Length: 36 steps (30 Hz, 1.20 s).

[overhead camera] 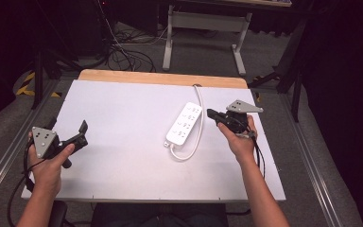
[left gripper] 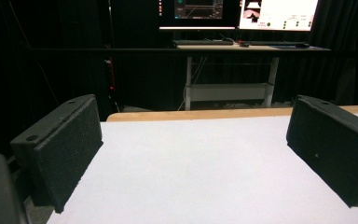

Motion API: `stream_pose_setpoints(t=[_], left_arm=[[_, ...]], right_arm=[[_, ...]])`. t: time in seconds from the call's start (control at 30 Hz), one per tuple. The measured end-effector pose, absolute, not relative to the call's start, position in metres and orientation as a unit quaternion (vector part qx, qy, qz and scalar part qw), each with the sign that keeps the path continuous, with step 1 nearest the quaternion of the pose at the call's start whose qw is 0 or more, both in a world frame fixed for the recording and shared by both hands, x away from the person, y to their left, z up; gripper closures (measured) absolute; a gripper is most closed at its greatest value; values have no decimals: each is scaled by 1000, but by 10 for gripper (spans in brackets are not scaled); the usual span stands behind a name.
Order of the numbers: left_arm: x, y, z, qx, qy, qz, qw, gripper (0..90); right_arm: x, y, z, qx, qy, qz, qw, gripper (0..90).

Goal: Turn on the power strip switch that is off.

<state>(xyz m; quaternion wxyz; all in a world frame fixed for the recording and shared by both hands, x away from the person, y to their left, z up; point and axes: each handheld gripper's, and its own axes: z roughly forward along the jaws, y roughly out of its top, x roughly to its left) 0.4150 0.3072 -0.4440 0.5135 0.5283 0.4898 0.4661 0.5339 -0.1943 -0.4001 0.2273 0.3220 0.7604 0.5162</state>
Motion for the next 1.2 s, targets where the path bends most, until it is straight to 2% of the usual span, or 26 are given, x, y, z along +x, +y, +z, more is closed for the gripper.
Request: stream_pose_setpoints(t=[0.43,1.2], left_arm=[[413,308,-444,529,490,467,511,40],[411,308,-445,532,490,469,507,40]], right_arm=[[553,-166,-405,302,784,493,228,900],[573,-152,-415,302,801,469,219,900]])
